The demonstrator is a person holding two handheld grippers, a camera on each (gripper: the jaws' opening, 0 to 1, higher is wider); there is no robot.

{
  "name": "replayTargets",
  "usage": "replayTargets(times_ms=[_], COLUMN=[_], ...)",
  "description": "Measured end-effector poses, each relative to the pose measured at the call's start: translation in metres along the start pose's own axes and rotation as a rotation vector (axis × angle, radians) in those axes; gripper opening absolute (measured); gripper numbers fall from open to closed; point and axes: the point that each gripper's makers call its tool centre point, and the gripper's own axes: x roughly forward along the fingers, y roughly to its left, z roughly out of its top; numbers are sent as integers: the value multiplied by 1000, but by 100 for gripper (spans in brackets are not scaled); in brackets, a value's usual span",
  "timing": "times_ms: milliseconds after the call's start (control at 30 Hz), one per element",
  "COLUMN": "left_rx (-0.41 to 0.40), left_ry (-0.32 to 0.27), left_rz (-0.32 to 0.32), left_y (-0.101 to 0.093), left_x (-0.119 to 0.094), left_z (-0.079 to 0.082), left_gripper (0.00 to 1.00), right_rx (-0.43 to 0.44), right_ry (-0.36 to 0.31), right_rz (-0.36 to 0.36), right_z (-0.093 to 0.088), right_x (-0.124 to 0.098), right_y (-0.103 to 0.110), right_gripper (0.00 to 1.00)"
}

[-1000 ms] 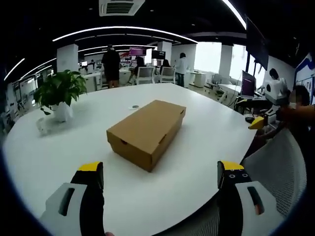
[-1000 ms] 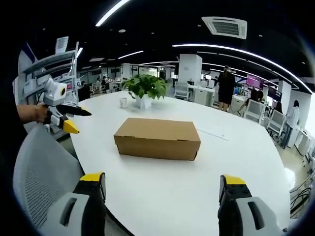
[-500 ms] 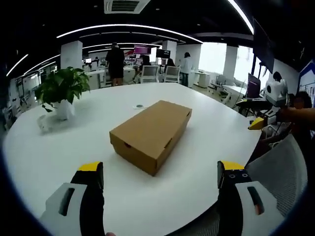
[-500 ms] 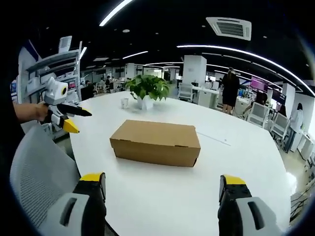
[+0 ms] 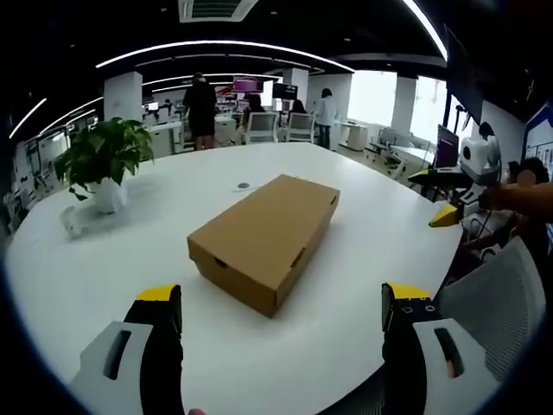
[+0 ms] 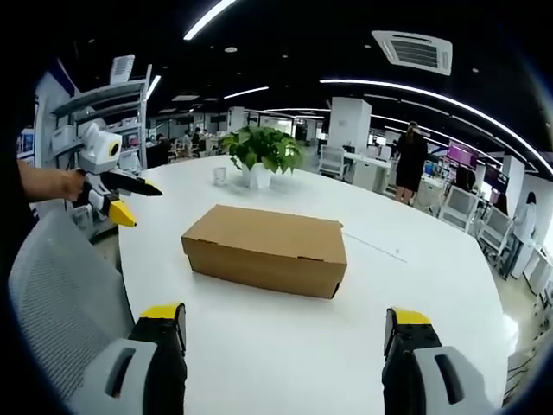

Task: Operate the shoe box by opening the lid, removing the specified soft item, and placing it in the target area until the item is outside and the box remains undamaged.

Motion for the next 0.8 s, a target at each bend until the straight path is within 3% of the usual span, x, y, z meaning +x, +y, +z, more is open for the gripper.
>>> replayTargets(times_ms=[800], left_rx=[-49], left_ry=[42], left_rz=[54], left_y=[2], left_x=[45], left_z=[-12], left_gripper=[98], right_rx=[-54], right_ry=[12], right_rz=[76], right_z=[-7], right_x=[55], right_y=[-26], right_gripper=[90])
